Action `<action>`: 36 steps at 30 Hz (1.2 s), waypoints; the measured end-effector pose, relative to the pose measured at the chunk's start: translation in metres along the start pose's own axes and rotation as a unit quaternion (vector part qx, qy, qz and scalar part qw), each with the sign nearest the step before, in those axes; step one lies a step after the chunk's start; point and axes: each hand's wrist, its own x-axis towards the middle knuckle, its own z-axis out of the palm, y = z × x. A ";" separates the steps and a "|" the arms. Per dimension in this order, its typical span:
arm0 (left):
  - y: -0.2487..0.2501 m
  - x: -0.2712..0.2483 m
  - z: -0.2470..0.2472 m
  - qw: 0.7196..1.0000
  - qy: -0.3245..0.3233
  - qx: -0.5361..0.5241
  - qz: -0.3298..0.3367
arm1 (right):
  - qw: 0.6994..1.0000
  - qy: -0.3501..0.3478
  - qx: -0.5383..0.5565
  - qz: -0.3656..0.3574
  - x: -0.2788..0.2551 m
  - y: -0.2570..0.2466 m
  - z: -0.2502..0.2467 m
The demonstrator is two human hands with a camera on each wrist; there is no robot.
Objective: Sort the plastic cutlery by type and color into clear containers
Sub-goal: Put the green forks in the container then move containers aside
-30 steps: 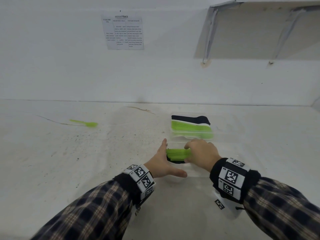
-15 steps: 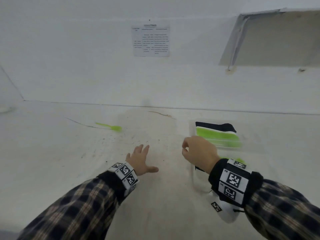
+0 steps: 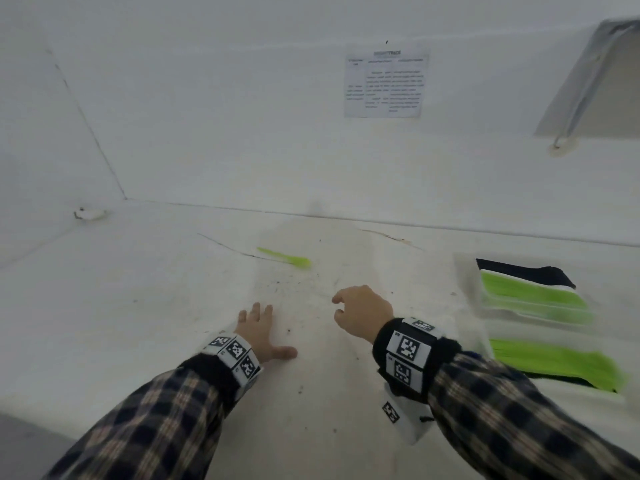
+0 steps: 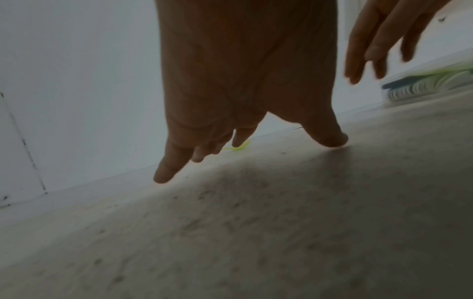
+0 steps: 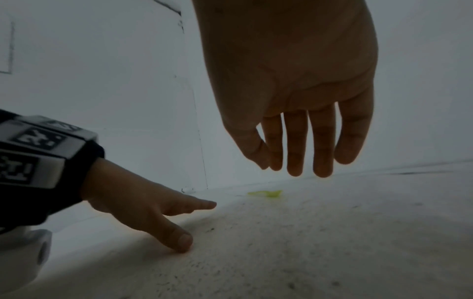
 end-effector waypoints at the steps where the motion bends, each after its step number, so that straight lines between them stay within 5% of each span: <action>1: -0.002 0.003 0.000 1.000 -0.004 0.000 0.000 | 1.000 -0.011 0.000 -0.006 0.008 -0.005 0.005; 11: -0.014 0.036 -0.013 1.000 -0.030 0.005 -0.004 | 0.998 -0.034 -0.047 -0.007 0.086 -0.037 0.028; 20: -0.007 0.046 -0.016 0.998 -0.053 0.022 -0.022 | 0.982 -0.087 -0.150 -0.079 0.150 -0.049 0.030; 28: -0.003 0.049 -0.015 0.997 -0.063 0.025 -0.032 | 0.983 -0.067 -0.157 -0.072 0.157 -0.049 0.036; 36: 0.005 0.057 -0.005 0.999 -0.026 0.032 0.034 | 0.977 -0.054 -0.192 -0.076 0.144 -0.042 0.034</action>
